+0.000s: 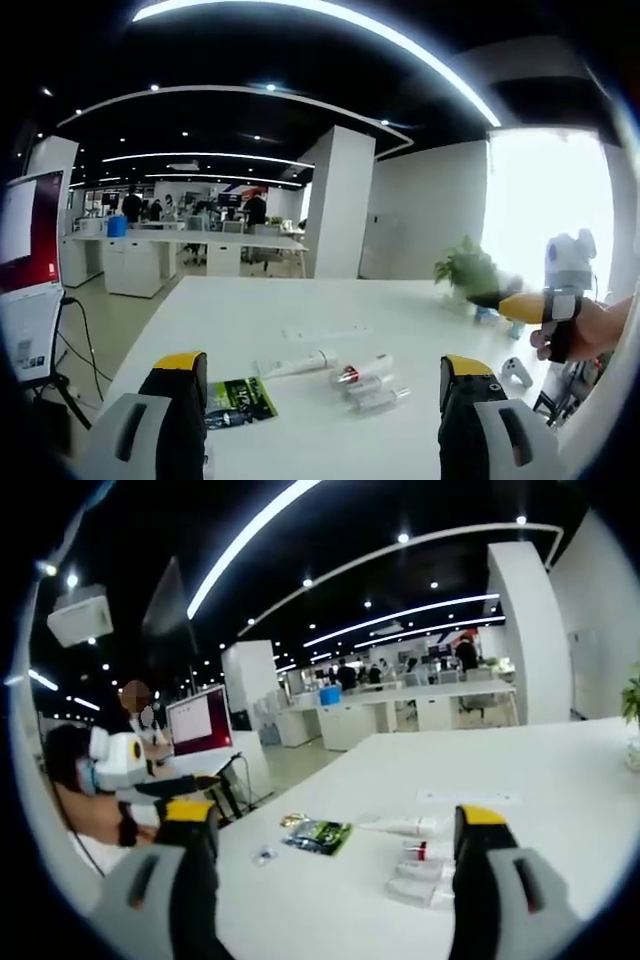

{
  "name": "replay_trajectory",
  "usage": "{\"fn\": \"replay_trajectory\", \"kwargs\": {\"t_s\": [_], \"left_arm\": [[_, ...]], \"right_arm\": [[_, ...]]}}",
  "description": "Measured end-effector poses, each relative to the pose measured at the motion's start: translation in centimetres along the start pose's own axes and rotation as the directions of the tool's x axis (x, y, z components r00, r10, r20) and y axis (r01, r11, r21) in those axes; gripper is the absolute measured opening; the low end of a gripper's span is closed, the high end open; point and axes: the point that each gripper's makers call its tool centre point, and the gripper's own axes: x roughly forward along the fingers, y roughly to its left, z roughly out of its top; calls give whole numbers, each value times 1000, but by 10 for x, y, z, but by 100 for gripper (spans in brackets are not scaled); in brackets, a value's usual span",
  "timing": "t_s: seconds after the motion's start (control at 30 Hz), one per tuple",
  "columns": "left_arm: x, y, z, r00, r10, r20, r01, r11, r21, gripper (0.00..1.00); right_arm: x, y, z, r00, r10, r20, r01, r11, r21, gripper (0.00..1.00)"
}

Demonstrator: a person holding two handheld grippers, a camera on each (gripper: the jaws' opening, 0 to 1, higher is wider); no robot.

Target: Arrange the skincare products in the storage area until every visible bottle or jar stands upright without overlapping.

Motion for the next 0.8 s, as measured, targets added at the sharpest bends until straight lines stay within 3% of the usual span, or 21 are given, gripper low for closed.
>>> {"fn": "replay_trajectory", "kwargs": {"t_s": [0.8], "left_arm": [[3,-8,1,1000,-15,-8,15,1000,8,100]], "right_arm": [[-6,-3,-2,1000,-13,-4,13,1000,16,100]]}}
